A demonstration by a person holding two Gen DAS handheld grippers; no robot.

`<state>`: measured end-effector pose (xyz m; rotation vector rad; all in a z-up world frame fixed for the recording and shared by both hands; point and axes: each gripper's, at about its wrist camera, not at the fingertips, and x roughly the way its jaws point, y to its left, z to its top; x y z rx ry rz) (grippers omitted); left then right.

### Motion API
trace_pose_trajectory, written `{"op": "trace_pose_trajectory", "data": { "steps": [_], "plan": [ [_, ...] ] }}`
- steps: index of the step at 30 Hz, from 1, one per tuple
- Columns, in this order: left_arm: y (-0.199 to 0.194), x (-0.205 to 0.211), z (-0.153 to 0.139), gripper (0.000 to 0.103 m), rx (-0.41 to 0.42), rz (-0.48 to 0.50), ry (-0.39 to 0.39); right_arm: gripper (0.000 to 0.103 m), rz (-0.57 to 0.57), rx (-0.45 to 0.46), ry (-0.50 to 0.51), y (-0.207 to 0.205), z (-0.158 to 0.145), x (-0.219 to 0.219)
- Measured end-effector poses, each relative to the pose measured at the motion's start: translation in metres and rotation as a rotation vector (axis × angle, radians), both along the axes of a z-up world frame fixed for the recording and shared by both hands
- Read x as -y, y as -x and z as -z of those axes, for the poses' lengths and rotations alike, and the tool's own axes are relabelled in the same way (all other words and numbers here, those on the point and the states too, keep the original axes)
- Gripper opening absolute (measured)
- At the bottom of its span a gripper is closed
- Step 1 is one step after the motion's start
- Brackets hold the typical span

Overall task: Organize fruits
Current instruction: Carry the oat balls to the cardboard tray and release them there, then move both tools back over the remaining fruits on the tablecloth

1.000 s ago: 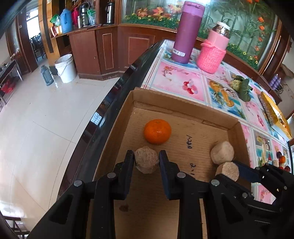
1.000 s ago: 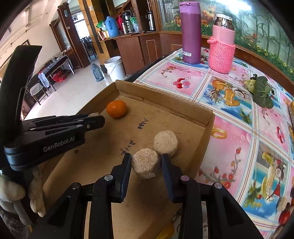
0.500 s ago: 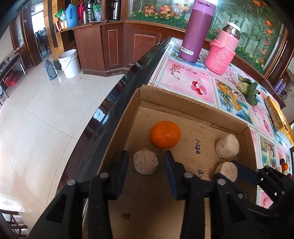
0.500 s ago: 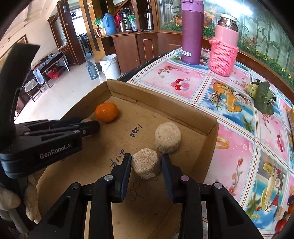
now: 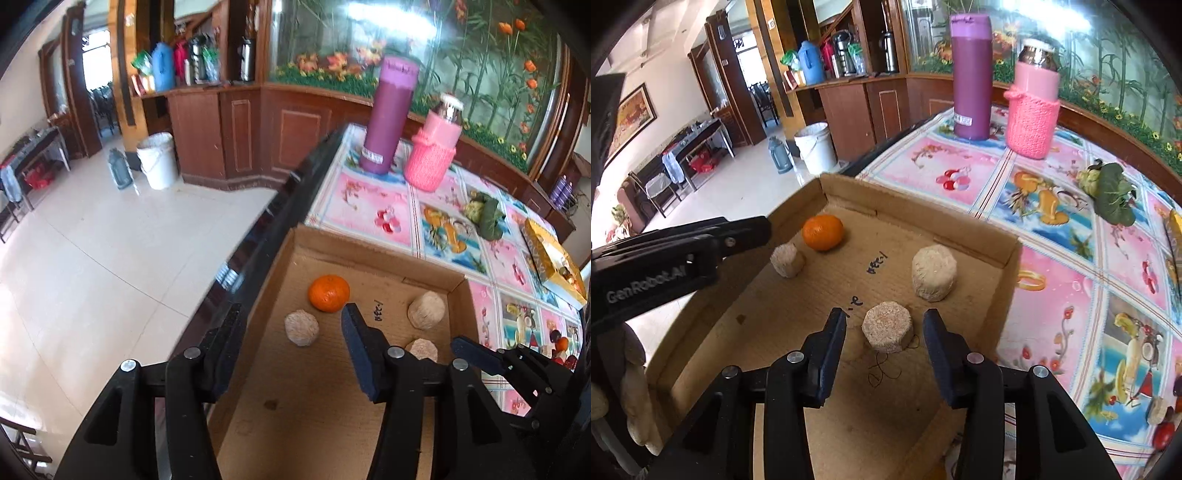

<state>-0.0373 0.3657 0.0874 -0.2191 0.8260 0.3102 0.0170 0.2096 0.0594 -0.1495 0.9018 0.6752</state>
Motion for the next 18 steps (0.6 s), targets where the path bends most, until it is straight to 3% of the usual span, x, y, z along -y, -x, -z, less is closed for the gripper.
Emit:
{"op": "trace_pose_trajectory", "data": {
  "steps": [4,7,10,12,15,18],
  "plan": [
    [0.038,0.019,-0.032,0.077,0.112,-0.049,-0.080,0.053,0.012,0.046,-0.037,0.019,-0.020,0.024],
    [0.065,0.046,-0.048,0.092,0.198,-0.080,-0.141,0.064,0.037,0.065,-0.079,0.036,-0.029,0.051],
    [0.084,0.075,-0.053,0.095,0.246,-0.078,-0.157,0.065,0.078,0.060,-0.105,0.053,-0.030,0.080],
    [0.093,0.095,-0.051,0.096,0.262,-0.049,-0.126,0.069,0.130,0.054,-0.116,0.063,-0.028,0.104],
    [0.100,0.126,-0.043,0.095,0.248,0.009,-0.101,0.072,0.241,0.049,-0.116,0.075,-0.023,0.143],
    [0.097,0.160,-0.035,0.095,0.215,0.077,-0.163,0.072,0.345,0.019,-0.125,0.082,-0.018,0.181]
  ]
}}
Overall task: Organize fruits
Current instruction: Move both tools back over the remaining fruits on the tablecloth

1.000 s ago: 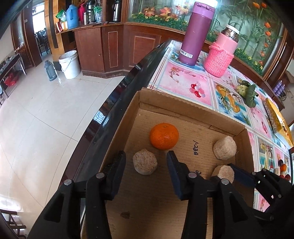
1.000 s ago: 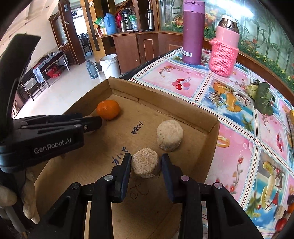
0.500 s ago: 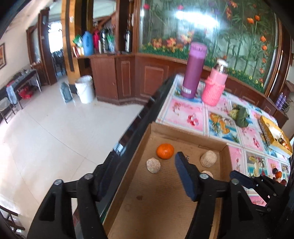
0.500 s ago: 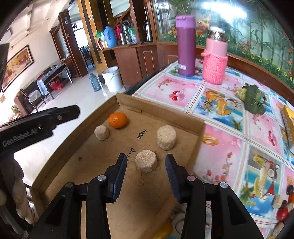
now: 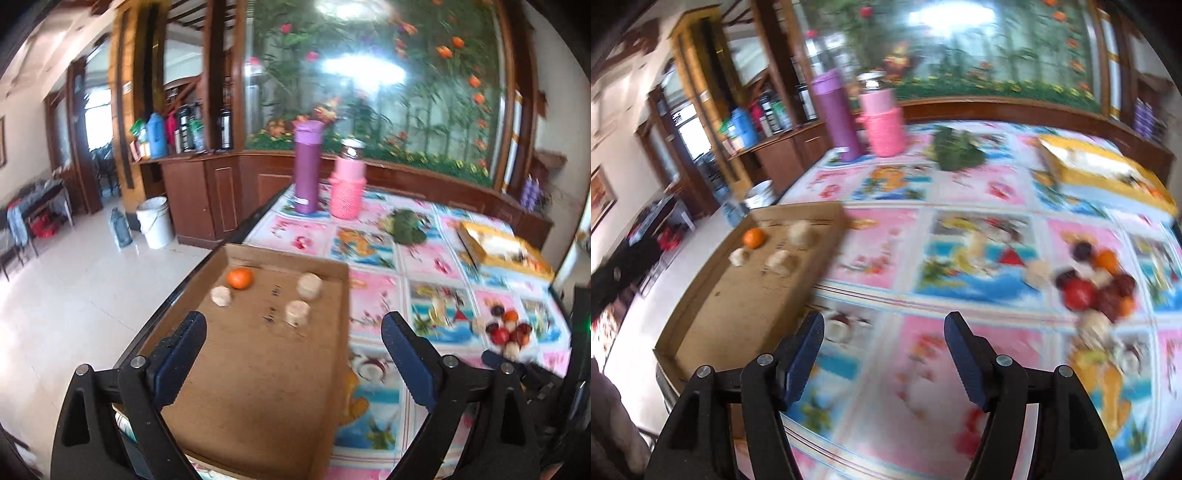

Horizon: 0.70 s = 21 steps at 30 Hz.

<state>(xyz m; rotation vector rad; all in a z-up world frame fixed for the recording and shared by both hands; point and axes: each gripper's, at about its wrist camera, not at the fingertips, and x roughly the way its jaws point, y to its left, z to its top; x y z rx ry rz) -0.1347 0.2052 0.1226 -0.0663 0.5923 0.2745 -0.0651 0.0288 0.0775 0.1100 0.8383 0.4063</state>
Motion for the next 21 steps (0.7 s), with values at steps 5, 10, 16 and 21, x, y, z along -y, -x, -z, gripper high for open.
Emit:
{"op": "trace_pose_trajectory", "data": {
  "steps": [5,10,16,21],
  "plan": [
    [-0.006,0.047,0.014,0.095,-0.054,0.119,-0.032,0.072,0.138,-0.039,-0.081,0.008,0.008,0.059],
    [-0.009,0.074,0.024,0.095,-0.099,0.172,-0.051,0.072,0.188,-0.045,-0.099,0.009,0.015,0.083],
    [-0.010,0.081,0.028,0.095,-0.117,0.181,-0.056,0.072,0.192,-0.069,-0.115,0.009,0.026,0.091],
    [-0.013,0.077,0.032,0.095,-0.135,0.186,-0.031,0.072,0.187,-0.076,-0.114,0.007,0.030,0.091]
  ]
}}
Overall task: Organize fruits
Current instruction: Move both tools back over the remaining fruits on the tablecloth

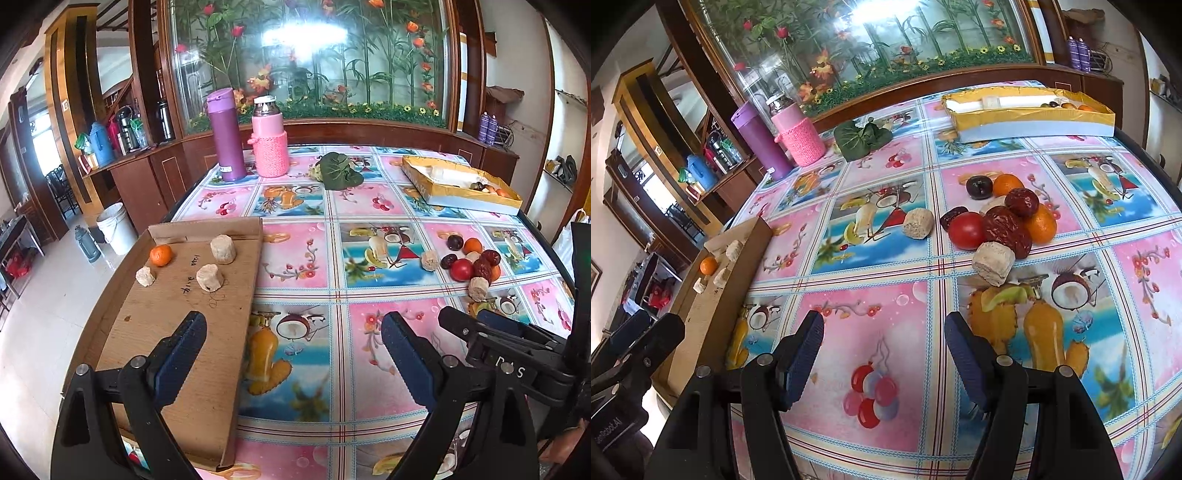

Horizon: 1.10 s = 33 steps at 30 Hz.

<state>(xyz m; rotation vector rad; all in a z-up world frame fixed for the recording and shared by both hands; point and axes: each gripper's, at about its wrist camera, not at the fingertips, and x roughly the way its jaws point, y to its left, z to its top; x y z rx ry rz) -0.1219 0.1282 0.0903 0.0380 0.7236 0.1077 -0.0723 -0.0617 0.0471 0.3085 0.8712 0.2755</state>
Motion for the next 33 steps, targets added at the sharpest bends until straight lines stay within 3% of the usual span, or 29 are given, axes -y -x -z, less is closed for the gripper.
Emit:
{"op": "trace_pose_trajectory", "data": {
  "steps": [9,14,18,23,25,27,33],
  "plan": [
    [-0.003,0.000,0.008,0.095,-0.031,0.011,0.019,0.072,0.007,-0.010,-0.002,-0.001,0.003,0.003],
    [-0.005,-0.004,0.013,0.095,-0.069,0.050,0.097,0.072,0.009,0.010,0.007,-0.001,-0.004,0.011],
    [-0.008,0.000,0.020,0.083,-0.116,0.095,0.150,0.072,0.098,0.067,0.031,0.001,-0.022,0.055],
    [-0.014,0.014,0.035,0.082,-0.159,0.149,0.169,0.072,0.265,0.044,0.135,-0.007,-0.029,0.128],
    [-0.017,0.020,0.040,0.082,-0.173,0.169,0.184,0.065,0.286,0.032,0.165,-0.012,-0.030,0.142],
    [-0.018,0.024,0.042,0.082,-0.181,0.180,0.200,0.052,0.266,0.019,0.171,-0.021,-0.029,0.144],
    [-0.017,0.019,0.043,0.082,-0.200,0.169,0.229,0.049,0.182,0.025,0.169,-0.069,-0.024,0.120]
  ]
}}
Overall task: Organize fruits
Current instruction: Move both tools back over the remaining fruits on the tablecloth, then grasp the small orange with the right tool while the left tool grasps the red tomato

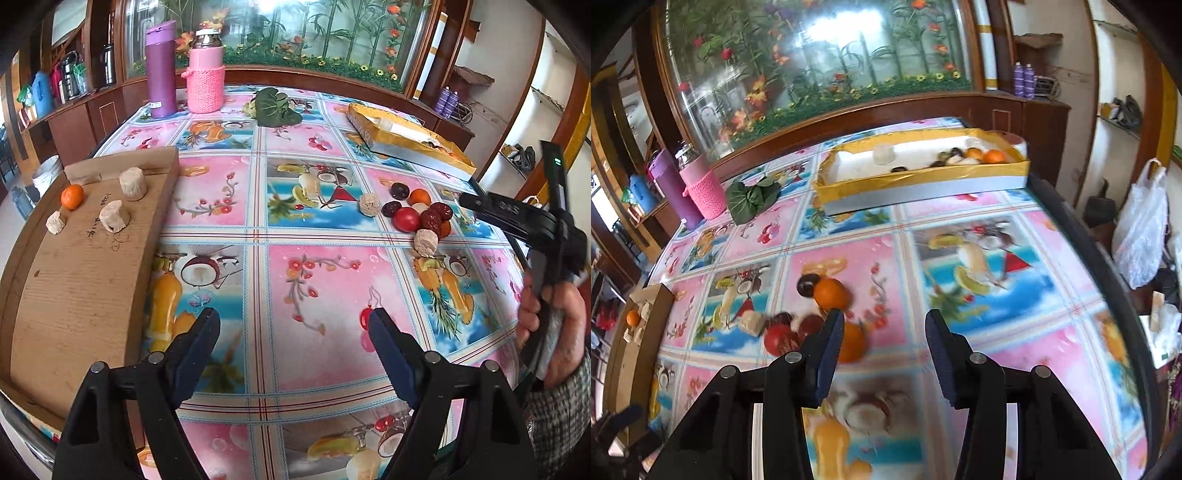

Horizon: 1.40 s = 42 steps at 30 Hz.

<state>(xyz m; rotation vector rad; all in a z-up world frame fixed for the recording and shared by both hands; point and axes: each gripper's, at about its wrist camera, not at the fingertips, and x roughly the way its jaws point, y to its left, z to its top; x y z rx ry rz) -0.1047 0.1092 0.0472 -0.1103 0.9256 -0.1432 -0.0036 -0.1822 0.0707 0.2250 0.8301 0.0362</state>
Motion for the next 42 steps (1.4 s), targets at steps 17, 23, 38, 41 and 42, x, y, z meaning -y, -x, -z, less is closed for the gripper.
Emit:
{"op": "trace_pose_trajectory", "data": {
  "steps": [17,23,38,41,42],
  "plan": [
    [-0.006,-0.008,0.019,0.082,-0.062,-0.004,0.065,0.051,-0.435,-0.129,-0.338,0.000,0.022,-0.096],
    [-0.005,-0.003,0.017,0.082,-0.037,0.036,0.089,0.050,-0.296,-0.008,-0.231,0.014,-0.007,-0.057],
    [-0.010,0.017,0.009,0.082,-0.018,0.089,0.069,0.047,-0.253,-0.101,-0.072,-0.001,0.033,-0.065],
    [-0.021,0.015,0.007,0.082,-0.019,0.075,0.061,0.034,-0.248,-0.102,-0.057,-0.001,0.035,-0.060],
    [-0.025,0.017,0.006,0.082,-0.024,0.074,0.057,0.034,-0.247,-0.105,-0.079,-0.001,0.036,-0.056]
  ]
}}
